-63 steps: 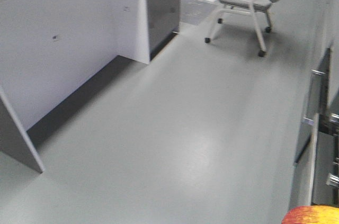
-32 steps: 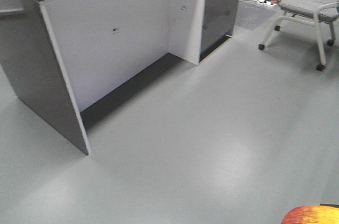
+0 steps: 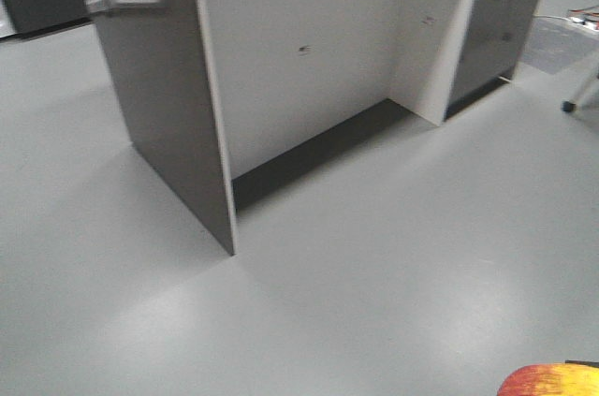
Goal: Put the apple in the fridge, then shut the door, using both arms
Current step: 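Drive the base away from the countertop holding the apple in the right gripper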
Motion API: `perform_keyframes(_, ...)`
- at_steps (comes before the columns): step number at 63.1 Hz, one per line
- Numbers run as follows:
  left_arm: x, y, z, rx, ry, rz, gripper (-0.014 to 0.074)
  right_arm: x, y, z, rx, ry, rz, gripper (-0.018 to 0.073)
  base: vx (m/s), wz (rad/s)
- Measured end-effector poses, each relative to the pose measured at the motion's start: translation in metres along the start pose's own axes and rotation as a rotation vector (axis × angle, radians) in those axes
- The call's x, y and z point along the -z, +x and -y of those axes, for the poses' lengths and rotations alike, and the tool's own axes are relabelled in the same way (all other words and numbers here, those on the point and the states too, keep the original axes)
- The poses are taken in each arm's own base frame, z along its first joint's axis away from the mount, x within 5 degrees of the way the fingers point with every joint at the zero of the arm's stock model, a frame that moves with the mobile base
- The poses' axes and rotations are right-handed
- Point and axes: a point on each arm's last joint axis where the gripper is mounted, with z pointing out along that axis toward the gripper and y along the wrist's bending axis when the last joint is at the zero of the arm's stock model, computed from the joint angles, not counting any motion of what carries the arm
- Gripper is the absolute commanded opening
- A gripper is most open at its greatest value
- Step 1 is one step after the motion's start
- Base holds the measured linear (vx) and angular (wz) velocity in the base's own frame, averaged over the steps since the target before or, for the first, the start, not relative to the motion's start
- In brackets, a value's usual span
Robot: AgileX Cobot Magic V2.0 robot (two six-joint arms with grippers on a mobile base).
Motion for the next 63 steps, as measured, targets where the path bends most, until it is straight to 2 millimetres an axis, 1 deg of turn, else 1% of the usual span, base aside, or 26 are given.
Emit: perform_keyframes(63, 0.0, 0.0, 0.0, 0.0, 0.0, 0.0, -0.0006, 0.0, 0.0, 0.0, 0.0, 0.0, 0.0, 0.0415, -0.01, 0.53)
